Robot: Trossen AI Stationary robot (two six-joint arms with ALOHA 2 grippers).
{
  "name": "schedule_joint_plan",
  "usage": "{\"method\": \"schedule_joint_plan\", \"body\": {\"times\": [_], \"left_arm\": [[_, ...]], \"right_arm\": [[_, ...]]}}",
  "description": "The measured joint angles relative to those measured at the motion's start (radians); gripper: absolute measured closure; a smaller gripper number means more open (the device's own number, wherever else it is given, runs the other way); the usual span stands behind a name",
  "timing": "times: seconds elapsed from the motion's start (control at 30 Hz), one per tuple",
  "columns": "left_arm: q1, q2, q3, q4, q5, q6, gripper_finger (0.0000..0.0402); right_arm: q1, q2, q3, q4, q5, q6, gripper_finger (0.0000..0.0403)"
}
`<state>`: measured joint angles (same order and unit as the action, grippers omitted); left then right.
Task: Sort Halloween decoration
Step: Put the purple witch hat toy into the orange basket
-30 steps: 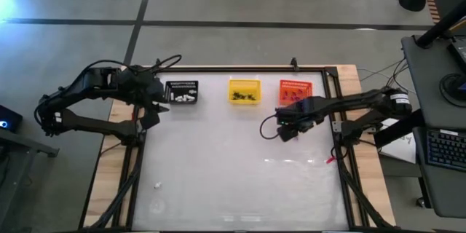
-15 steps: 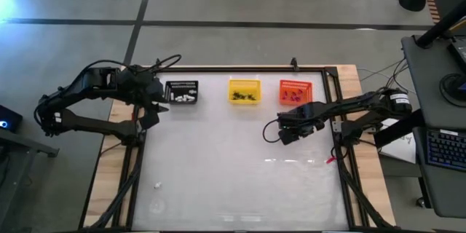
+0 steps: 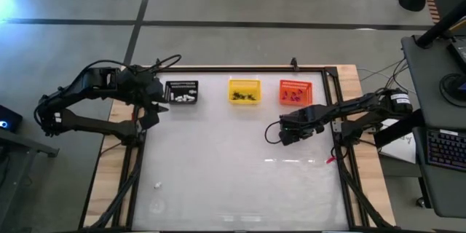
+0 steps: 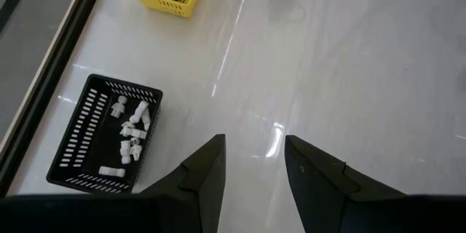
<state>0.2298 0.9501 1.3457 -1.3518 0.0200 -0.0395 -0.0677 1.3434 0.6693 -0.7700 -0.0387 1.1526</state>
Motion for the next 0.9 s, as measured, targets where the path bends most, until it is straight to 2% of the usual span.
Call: {"method": "schedule_joint_plan", "body": {"times": [0.23, 0.63, 0.9], "left_arm": [[0.0, 0.0, 0.0, 0.0, 0.0, 0.0, 0.0277], [0.0, -0.004, 0.0, -0.024, 0.0, 0.0, 0.0277], [0.0, -0.003, 0.0, -0.055, 0.0, -0.011, 0.0277]], "right_arm": [[0.0, -0.003, -0.006, -0.005, 0.001, -0.01, 0.0385], [0.0, -0.072, 0.09, -0.063, 0.018, -0.012, 0.0395], [-0.042, -0.146, 0.164, -0.072, 0.147, -0.026, 0.0395]]}}
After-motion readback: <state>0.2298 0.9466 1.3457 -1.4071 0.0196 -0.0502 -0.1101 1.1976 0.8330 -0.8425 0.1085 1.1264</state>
